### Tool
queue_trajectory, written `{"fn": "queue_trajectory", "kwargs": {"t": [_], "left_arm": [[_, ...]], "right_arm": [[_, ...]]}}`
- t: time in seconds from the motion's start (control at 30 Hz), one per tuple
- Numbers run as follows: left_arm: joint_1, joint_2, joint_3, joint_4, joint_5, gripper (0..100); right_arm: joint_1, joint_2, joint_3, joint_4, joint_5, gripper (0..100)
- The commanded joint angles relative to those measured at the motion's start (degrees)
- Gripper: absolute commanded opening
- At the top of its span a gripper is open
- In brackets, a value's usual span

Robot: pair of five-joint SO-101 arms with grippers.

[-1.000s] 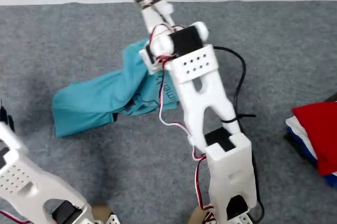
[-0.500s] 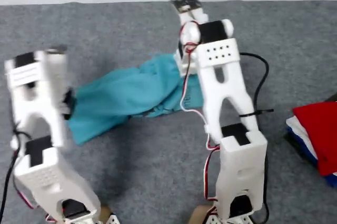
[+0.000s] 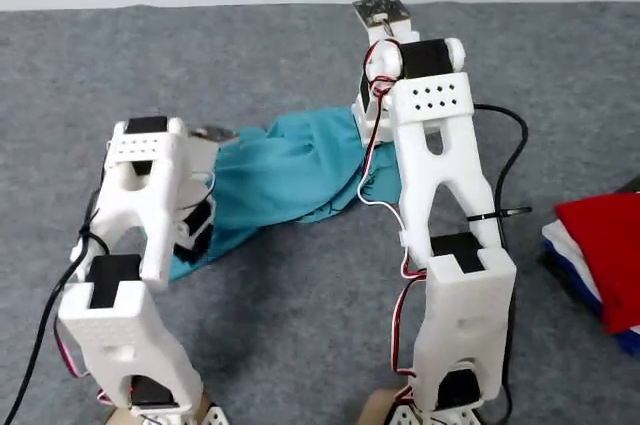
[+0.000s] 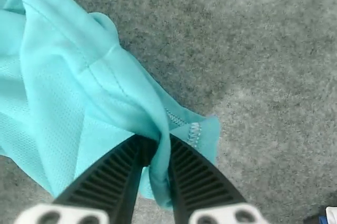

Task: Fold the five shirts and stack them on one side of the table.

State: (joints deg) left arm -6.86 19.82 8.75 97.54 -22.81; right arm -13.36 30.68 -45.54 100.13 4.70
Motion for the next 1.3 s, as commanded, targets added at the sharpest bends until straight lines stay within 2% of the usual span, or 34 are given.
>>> {"fn": "queue_trajectory", "kwargs": {"t": [0.0,0.2,0.3,0.57,0.77,0.9,1.07,1.17,1.27], "left_arm": [[-1.49,-4.48,1.54,0.97,-4.66,13],[-7.47,-3.96,1.45,0.70,-13.71,14],[-9.32,-3.87,1.45,-2.20,-16.97,14],[-9.76,-3.08,1.71,-10.81,-17.76,21],[-8.09,5.89,1.19,-13.01,-17.67,23],[-9.76,10.99,-4.97,-9.41,-17.58,20],[-8.79,14.59,-12.00,-2.99,-17.76,1],[-8.18,13.63,-16.48,2.81,-17.76,0],[-8.44,7.65,-19.30,2.99,-16.35,0]], "right_arm": [[0.66,-4.18,-0.62,1.01,0.62,0.9],[0.48,-4.18,-0.62,1.89,0.62,0.9],[0.13,-4.18,-0.62,1.89,0.62,0.9],[-2.42,-2.33,-0.53,1.98,0.62,0.9],[-3.65,-1.89,-0.62,1.98,0.62,0.9],[-3.30,-2.15,-0.62,1.98,0.62,0.9],[-2.95,-2.33,-0.97,2.07,0.70,0.9],[-2.15,-4.09,-0.97,2.07,0.70,0.9],[-0.66,-7.34,-0.97,1.98,0.70,0.9]]}}
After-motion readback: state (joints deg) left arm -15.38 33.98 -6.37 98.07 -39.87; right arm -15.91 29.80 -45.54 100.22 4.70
